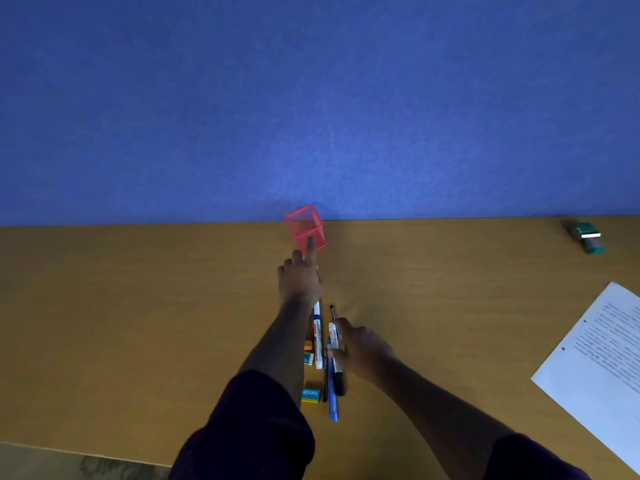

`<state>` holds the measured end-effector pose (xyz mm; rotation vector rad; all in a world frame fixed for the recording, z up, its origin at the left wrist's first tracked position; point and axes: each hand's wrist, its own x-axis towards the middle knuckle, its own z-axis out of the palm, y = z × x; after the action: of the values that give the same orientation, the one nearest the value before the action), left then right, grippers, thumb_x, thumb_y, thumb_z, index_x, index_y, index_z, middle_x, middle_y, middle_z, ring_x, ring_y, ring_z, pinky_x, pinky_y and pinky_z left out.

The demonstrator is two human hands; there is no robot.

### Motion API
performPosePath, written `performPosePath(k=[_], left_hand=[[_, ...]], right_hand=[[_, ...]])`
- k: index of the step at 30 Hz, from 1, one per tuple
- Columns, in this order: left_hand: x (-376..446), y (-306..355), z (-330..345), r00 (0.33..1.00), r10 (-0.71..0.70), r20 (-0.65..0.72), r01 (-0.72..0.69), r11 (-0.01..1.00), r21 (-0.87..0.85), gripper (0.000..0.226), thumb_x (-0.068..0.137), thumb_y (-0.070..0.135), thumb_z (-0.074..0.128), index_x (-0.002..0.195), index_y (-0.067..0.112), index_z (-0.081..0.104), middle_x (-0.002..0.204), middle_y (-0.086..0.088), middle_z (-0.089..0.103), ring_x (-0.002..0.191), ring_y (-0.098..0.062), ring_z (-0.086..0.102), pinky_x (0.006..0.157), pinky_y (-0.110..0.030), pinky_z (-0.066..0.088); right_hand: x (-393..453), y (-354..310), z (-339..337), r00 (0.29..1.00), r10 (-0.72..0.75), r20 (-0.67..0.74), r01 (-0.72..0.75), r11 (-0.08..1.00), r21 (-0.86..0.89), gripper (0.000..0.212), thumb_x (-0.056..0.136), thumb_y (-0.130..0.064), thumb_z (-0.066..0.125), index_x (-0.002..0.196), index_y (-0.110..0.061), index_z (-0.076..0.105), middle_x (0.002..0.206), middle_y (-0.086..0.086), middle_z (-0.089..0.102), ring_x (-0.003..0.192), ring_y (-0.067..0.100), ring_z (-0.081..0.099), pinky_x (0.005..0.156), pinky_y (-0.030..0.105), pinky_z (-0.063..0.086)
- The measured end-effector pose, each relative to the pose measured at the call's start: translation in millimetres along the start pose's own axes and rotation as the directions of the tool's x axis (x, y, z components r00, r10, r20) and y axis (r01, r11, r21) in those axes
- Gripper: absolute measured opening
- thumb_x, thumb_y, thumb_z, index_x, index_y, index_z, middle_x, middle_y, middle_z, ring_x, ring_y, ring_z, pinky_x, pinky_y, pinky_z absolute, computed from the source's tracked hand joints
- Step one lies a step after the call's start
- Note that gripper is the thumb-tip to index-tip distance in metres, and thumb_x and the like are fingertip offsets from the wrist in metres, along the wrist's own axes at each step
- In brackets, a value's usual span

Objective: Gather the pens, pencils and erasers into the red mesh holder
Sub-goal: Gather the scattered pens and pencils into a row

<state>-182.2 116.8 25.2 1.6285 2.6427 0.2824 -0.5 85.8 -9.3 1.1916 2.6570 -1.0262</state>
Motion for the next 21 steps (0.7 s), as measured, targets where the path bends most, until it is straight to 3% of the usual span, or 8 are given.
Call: performPosePath(k=[4,10,12,16,21], left_hand=[[34.9,9.8,-8.0,0.996,-0.068,0.053,0.071,0.995,-0.065,0.076,0.099,0.023,0.054,0.16,0.022,0.009,0.135,-0.018,0.056,0.108,-0.038,0.064,0.091,-0.046,0.051],[62.2,9.8,-9.3,0.99,-0.108,0.085,0.113,0.992,-0.058,0.04,0.096,0.016,0.056,0.135,0.017,0.045,0.125,-0.012,0.064,0.109,-0.037,0.065,0.09,-0.042,0.052],[67.5,5.1,-9.5,0.992,-0.104,0.068,0.106,0.994,-0.029,0.035,0.097,0.015,0.055,0.131,0.017,0.049,0.121,-0.012,0.066,0.107,-0.036,0.066,0.087,-0.041,0.049],[74.6,-7.1,-8.3,0.998,-0.053,0.017,0.052,0.999,0.015,0.022,0.099,0.014,0.049,0.12,0.016,0.055,0.109,-0.011,0.069,0.098,-0.034,0.067,0.085,-0.04,0.051],[83.3,-18.3,-7.8,1.0,-0.006,-0.015,0.006,0.999,0.045,0.018,0.099,0.017,0.046,0.11,0.016,0.061,0.105,-0.011,0.069,0.097,-0.034,0.065,0.084,-0.04,0.049]], right_hand=[[2.6,7.1,-4.2,0.997,-0.064,-0.035,0.062,0.998,-0.03,0.048,0.096,-0.038,0.058,0.139,-0.025,0.041,0.103,0.008,0.07,0.087,0.022,0.07,0.07,0.035,0.058],[25.3,7.6,-32.6,0.971,-0.07,-0.227,0.057,0.996,-0.065,0.024,0.098,-0.024,0.053,0.12,-0.018,0.06,0.112,0.005,0.068,0.087,0.015,0.067,0.073,0.031,0.059],[42.2,3.2,-49.7,0.96,-0.061,-0.272,0.051,0.998,-0.044,0.035,0.097,-0.024,0.057,0.131,-0.018,0.055,0.126,0.005,0.063,0.097,0.016,0.067,0.077,0.031,0.059],[80.5,-12.4,-80.0,0.97,-0.134,-0.202,0.124,0.99,-0.062,0.06,0.096,-0.021,0.06,0.151,-0.019,0.034,0.158,0.003,0.036,0.132,0.025,0.052,0.097,0.037,0.053],[115.9,-28.4,-97.9,0.987,-0.112,-0.114,0.1,0.99,-0.101,0.078,0.094,-0.013,0.06,0.158,-0.019,0.016,0.167,0.003,0.013,0.142,0.032,0.039,0.104,0.045,0.049]])
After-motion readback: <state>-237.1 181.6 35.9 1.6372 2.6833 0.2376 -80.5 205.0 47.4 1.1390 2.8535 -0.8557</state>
